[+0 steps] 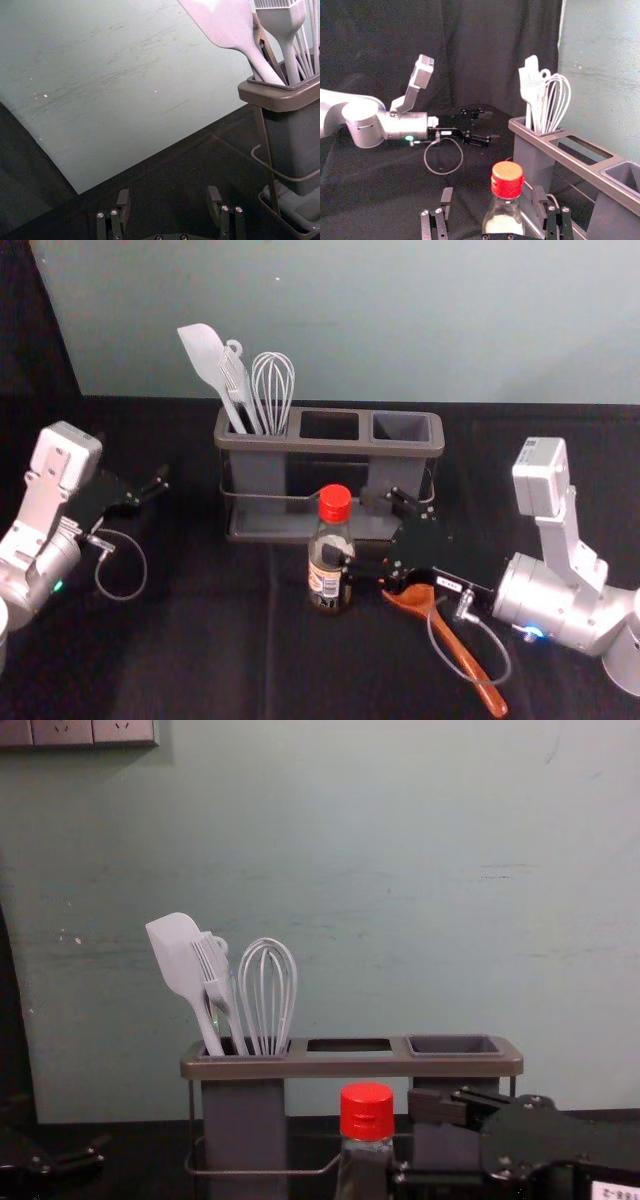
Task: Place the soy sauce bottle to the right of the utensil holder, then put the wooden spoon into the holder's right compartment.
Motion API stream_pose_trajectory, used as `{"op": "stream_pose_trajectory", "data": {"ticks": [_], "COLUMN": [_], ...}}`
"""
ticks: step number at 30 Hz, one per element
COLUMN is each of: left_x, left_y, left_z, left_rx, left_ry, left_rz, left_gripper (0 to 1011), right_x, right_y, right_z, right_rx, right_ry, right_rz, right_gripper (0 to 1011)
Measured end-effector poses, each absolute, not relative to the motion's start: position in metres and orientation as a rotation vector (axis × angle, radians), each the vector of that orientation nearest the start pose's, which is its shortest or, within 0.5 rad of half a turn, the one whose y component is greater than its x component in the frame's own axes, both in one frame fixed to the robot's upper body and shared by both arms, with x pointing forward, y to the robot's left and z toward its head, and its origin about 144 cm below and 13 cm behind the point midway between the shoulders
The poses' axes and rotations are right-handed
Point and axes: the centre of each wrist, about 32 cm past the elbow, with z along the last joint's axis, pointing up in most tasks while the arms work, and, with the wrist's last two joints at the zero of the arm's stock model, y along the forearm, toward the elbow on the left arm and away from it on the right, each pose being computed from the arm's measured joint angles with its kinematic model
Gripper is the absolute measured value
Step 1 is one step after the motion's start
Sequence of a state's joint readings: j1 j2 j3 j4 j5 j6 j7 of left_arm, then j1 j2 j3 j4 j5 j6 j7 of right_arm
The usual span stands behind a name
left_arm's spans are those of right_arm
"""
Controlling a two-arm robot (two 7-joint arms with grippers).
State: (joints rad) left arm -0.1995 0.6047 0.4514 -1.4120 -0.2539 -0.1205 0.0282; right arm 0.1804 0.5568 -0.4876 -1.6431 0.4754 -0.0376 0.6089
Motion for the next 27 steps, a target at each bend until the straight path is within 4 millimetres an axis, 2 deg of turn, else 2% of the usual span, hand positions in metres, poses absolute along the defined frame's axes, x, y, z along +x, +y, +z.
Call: {"op": "stream_pose_trajectory", "data": {"ticks": [27], "left_x": [0.489], "left_y": [0.310], "left_z": [1.140], "left_rx": [0.304], "left_ry": [-0.285], "left_rz": [1.248], "left_gripper": [1005], "right_x": [0.494], "right_y": [-0.217], "right_z": [1.181], "right_rx": [-0.063], "right_ry": [-0.068], "right_rz": [-0.535], "right_gripper": [1004]}}
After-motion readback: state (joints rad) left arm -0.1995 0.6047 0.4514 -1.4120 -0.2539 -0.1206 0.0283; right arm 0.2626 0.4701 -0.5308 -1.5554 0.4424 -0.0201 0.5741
